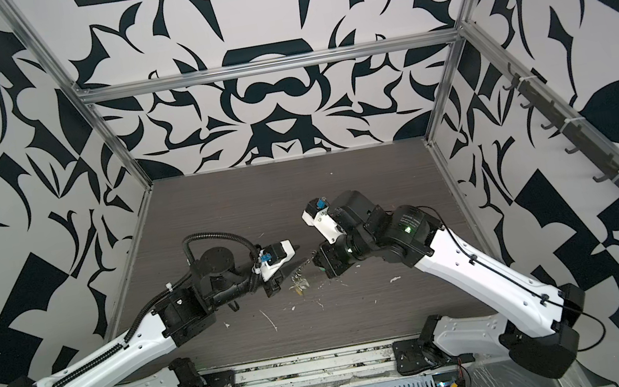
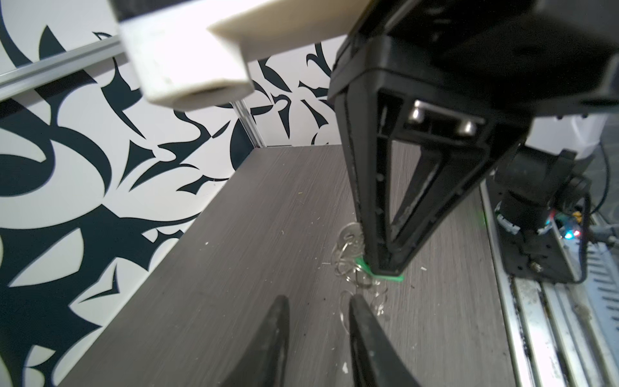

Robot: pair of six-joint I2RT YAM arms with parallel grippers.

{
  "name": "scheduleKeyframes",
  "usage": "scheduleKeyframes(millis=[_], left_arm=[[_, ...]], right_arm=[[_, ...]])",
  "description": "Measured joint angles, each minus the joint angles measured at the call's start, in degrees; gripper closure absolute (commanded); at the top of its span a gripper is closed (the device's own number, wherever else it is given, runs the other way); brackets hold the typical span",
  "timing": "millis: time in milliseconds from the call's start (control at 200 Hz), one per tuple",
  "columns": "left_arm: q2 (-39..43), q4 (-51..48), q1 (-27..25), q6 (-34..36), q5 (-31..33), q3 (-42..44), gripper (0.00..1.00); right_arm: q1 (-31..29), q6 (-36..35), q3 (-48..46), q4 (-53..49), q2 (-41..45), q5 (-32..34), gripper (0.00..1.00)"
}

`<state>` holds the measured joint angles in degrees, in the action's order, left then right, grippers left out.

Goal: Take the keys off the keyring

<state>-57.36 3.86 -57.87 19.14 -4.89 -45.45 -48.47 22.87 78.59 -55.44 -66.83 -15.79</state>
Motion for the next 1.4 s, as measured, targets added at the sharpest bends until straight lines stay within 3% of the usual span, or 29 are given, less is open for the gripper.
scheduleKeyframes(millis=[480,955,1185,1400], left_arm=[[0.4,-1.6,0.0,0.3,-2.6,-0.1,0.67],[-1.6,0.7,0.0,3.8,-7.8,-0.4,0.59],[-2.3,2.4,0.0,3.8,-9.0,-1.0,0.69],[-2.3,2.4,0.0,3.8,-9.9,-1.2,0.71]], right_arm=[[0.0,-2.8,1.6,-2.9,-0.5,-0.1,1.00],[0.0,-3.9,3.0,-4.4,-0.7,-0.8,1.00],[0.0,-4.6,3.3,-5.2,-2.2,-1.6,1.00],[-0.1,-5.1,4.1,-6.1,-2.9,-1.8,1.00]])
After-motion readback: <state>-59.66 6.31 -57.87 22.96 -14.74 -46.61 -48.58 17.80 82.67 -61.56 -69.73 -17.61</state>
